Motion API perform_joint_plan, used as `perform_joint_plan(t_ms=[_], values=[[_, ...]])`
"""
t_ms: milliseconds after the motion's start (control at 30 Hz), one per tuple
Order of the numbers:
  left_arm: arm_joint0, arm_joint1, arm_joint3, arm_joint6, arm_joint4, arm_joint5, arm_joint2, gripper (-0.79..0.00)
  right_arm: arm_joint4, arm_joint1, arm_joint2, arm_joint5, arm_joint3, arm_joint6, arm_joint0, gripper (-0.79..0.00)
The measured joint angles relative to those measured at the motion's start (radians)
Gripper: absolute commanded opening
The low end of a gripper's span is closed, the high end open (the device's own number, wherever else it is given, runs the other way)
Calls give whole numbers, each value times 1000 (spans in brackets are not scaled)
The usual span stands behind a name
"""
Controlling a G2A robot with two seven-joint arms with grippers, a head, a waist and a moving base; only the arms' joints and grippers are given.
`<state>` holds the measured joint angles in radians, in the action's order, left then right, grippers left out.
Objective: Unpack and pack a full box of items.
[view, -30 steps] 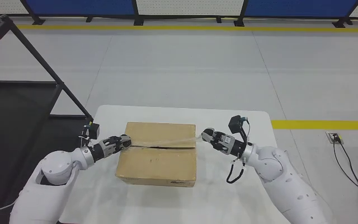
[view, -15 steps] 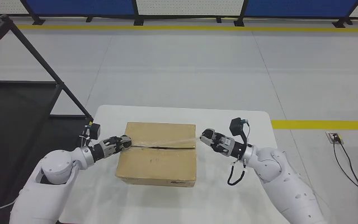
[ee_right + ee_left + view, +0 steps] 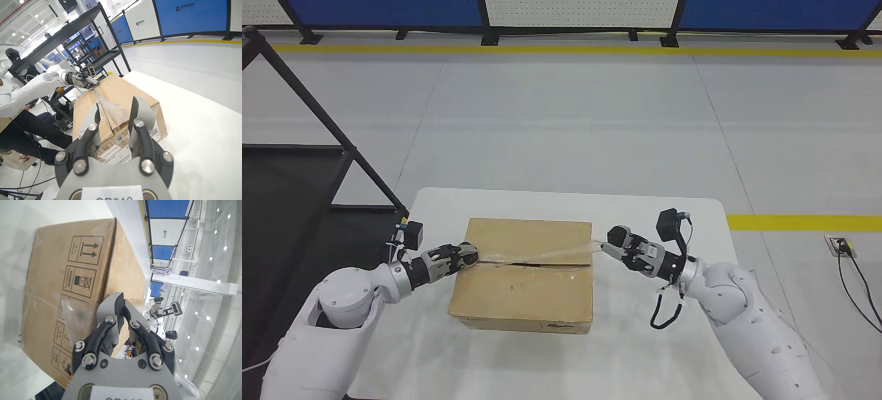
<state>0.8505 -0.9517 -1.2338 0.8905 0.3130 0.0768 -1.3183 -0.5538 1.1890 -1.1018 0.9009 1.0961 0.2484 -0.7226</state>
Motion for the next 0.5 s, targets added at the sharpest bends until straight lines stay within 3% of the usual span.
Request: perform_joint_plan(t_ms=[233,267,300,367,433,500], values=[[-3,-1,3,3,0,-1,2,-785,-19,-9,-33,-20,22,-15,-23,-406],[-3,-1,2,3,1,-2,2,-785,-27,-12,-43,-31,30,-20,-29,-326],[-3,-1,1,2,2,-2,2,-785,-32,-13,-50,-39,37,-26,-33,-191],[-2,-1,-3,2,4,-4,2,-785,-47,-17,-66,-52,58,-43,-42,-169],[0,-1,-6,3,5,-7,1,-785,-63,-18,-74,-59,83,-60,-44,0],[2,-1,-8,3,5,-8,-1,-785,-72,-16,-71,-57,112,-76,-44,0]])
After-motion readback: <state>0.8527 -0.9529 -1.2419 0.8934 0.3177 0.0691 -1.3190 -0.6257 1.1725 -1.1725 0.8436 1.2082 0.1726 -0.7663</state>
